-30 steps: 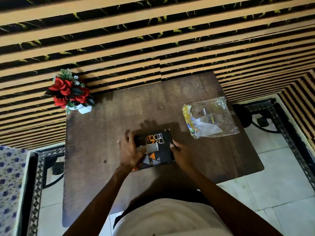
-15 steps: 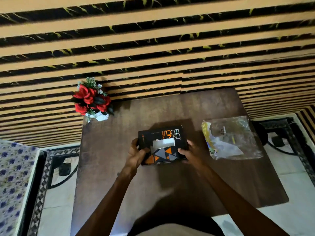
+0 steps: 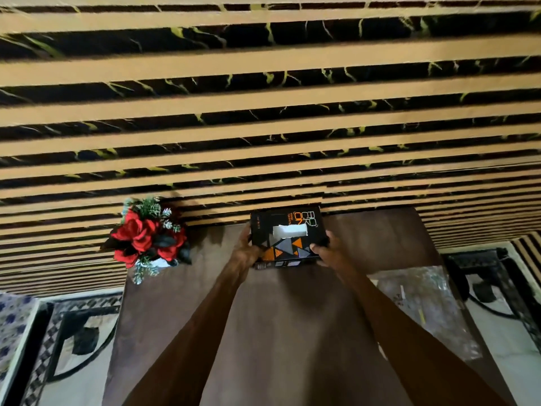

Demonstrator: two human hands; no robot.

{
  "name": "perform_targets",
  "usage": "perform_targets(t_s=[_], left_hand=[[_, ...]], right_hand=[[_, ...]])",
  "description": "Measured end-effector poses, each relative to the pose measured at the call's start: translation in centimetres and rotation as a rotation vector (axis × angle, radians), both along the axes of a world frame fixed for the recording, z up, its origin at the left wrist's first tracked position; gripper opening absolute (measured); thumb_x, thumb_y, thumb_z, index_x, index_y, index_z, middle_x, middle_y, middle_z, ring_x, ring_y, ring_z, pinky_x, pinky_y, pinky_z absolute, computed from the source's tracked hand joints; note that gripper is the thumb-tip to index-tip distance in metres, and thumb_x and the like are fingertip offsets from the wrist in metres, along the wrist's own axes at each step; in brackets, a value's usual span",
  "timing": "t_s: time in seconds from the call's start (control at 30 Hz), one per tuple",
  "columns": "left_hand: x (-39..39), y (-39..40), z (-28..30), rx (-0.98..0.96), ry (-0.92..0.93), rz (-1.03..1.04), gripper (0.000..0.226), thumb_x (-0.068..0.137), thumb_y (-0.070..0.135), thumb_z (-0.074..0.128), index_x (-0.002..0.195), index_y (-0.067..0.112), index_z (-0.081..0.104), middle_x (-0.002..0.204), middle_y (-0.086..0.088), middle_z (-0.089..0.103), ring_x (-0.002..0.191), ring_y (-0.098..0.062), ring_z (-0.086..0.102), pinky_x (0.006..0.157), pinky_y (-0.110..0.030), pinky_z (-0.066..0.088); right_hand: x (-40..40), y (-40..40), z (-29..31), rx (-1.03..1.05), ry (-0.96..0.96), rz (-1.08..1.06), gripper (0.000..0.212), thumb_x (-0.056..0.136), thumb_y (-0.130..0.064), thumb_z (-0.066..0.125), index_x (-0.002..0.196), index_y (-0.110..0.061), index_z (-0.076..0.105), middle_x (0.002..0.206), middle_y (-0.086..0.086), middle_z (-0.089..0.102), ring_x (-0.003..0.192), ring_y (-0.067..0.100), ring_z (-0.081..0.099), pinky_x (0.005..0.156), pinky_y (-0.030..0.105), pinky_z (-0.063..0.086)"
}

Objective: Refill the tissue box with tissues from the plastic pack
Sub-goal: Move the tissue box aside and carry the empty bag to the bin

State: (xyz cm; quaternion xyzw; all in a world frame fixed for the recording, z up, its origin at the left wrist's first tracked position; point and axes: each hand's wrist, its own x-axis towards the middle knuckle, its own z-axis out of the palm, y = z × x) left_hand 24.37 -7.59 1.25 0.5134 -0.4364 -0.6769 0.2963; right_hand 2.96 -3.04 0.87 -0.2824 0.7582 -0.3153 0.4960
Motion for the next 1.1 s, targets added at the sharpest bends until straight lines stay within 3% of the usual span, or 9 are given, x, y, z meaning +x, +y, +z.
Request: perform_targets(t_s=[0.23, 0.3, 0.4, 0.5, 0.67, 0.8, 0.9, 1.03, 1.1], left_hand=[[-0.1, -1.5, -1.7, 0.022, -0.032, 0.069, 0.079, 0.081, -0.013, 0.058, 0.145, 0.026, 0.033, 0.136, -0.006, 0.044, 0.094, -0.016, 0.059, 0.052, -0.023, 0.057], [-0.7, -0.6, -1.3, -0.068, -0.26, 0.193, 0.074, 0.082, -0.005, 0.063, 0.144, 0.02, 0.032, 0.127, -0.008, 0.04, 0.088, -0.012, 0.054, 0.06, -0.03, 0.058], [-2.5, 1.6, -1.6, -0.531, -0.666, 0.331, 0.053, 0.077, 0.015, 0.065, 0.126, 0.015, 0.045, 0.114, -0.012, 0.043, 0.094, -0.019, 0.048, 0.072, -0.029, 0.05], [-6.6, 5.3, -1.3, -0.546, -0.396, 0.308, 0.033, 0.081, -0.004, 0.061, 0.108, 0.015, 0.055, 0.097, -0.008, 0.056, 0.082, -0.017, 0.055, 0.067, -0.027, 0.05], [-14.2, 13.0, -4.3, -0.192, -0.304, -0.155, 0.037, 0.08, 0.01, 0.071, 0.114, 0.009, 0.056, 0.094, 0.01, 0.055, 0.079, 0.006, 0.054, 0.077, -0.032, 0.046], [-19.2, 17.1, -9.2, -0.125, -0.296, -0.386, 0.072, 0.063, 0.045, 0.08, 0.128, 0.036, 0.05, 0.127, 0.0, 0.062, 0.111, -0.016, 0.062, 0.094, -0.039, 0.052], [-21.5, 20.0, -7.2, 0.021, -0.203, -0.343, 0.084, 0.057, 0.037, 0.086, 0.129, 0.023, 0.045, 0.108, 0.004, 0.065, 0.084, 0.003, 0.067, 0.074, -0.025, 0.058], [-24.9, 23.3, -5.6, 0.052, -0.204, -0.268, 0.041, 0.073, -0.006, 0.069, 0.111, -0.001, 0.056, 0.077, -0.002, 0.064, 0.047, 0.003, 0.059, 0.045, -0.013, 0.047], [-26.8, 24.2, -5.0, 0.07, -0.202, -0.282, 0.046, 0.074, -0.014, 0.065, 0.118, -0.012, 0.056, 0.067, 0.003, 0.068, 0.044, 0.0, 0.058, 0.043, -0.015, 0.046]], right_hand=[[-0.2, -2.6, -0.6, 0.055, 0.013, 0.012, 0.05, 0.09, -0.006, 0.062, 0.135, -0.014, 0.043, 0.131, 0.012, 0.056, 0.118, 0.031, 0.059, 0.085, 0.042, 0.057], [-0.5, -1.7, -0.2, 0.024, 0.064, 0.035, 0.05, 0.09, -0.013, 0.064, 0.136, -0.013, 0.043, 0.134, 0.012, 0.057, 0.117, 0.03, 0.059, 0.095, 0.043, 0.053], [-1.5, 1.0, 1.1, -0.036, 0.306, 0.029, 0.052, 0.09, -0.019, 0.066, 0.137, -0.007, 0.047, 0.133, 0.014, 0.057, 0.113, 0.022, 0.06, 0.089, 0.026, 0.051], [-3.5, 6.3, 1.7, -0.136, 0.376, 0.108, 0.032, 0.087, -0.002, 0.066, 0.118, 0.006, 0.063, 0.119, 0.022, 0.065, 0.094, 0.003, 0.065, 0.08, 0.015, 0.048], [-9.0, 17.2, -0.9, 0.162, 0.65, -0.012, 0.046, 0.079, -0.029, 0.071, 0.122, -0.018, 0.059, 0.131, 0.011, 0.056, 0.123, 0.034, 0.051, 0.1, 0.044, 0.04], [-13.6, 23.2, -2.9, 0.382, 0.538, -0.152, 0.083, 0.084, -0.044, 0.067, 0.151, -0.019, 0.023, 0.16, 0.016, 0.012, 0.146, 0.039, 0.015, 0.114, 0.054, 0.023], [-16.1, 24.9, -3.8, 0.365, 0.408, -0.172, 0.094, 0.085, -0.053, 0.062, 0.154, -0.015, 0.012, 0.158, 0.024, 0.02, 0.143, 0.041, 0.025, 0.116, 0.051, 0.025], [-19.0, 26.0, -5.7, 0.157, 0.068, -0.314, 0.132, 0.05, -0.099, 0.039, 0.152, -0.018, 0.019, 0.147, 0.023, 0.042, 0.13, 0.038, 0.048, 0.104, 0.053, 0.042], [-20.2, 26.8, -3.1, 0.084, -0.159, -0.373, 0.106, 0.066, -0.082, 0.056, 0.151, -0.028, 0.022, 0.144, 0.014, 0.049, 0.122, 0.033, 0.057, 0.088, 0.045, 0.054]])
